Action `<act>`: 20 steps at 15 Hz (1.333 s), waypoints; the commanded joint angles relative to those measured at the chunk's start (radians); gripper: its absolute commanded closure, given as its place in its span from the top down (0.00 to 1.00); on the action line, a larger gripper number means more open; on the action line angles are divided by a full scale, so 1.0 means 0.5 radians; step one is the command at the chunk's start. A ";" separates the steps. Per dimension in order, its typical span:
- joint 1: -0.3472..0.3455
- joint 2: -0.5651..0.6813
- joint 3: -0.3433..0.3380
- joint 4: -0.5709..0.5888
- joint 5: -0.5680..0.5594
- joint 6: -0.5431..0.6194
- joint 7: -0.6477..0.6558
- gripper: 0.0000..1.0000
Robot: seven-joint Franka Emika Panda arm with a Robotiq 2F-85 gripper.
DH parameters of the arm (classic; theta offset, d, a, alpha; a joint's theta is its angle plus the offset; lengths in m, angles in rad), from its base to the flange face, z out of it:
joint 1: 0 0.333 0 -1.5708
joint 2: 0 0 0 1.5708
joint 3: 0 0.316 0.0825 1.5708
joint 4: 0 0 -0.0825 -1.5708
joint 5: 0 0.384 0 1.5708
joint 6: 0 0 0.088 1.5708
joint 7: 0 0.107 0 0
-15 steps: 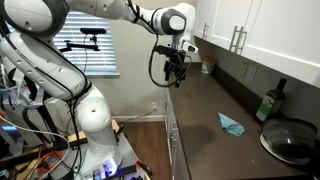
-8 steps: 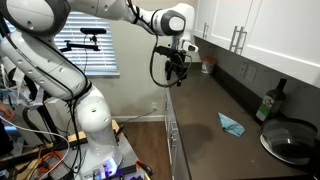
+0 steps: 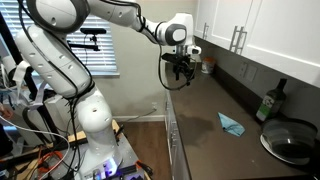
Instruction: Get the towel and clean the slight part of the kitchen unit base top
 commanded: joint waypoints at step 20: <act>-0.120 0.539 -0.218 -0.016 0.007 0.927 -0.105 1.00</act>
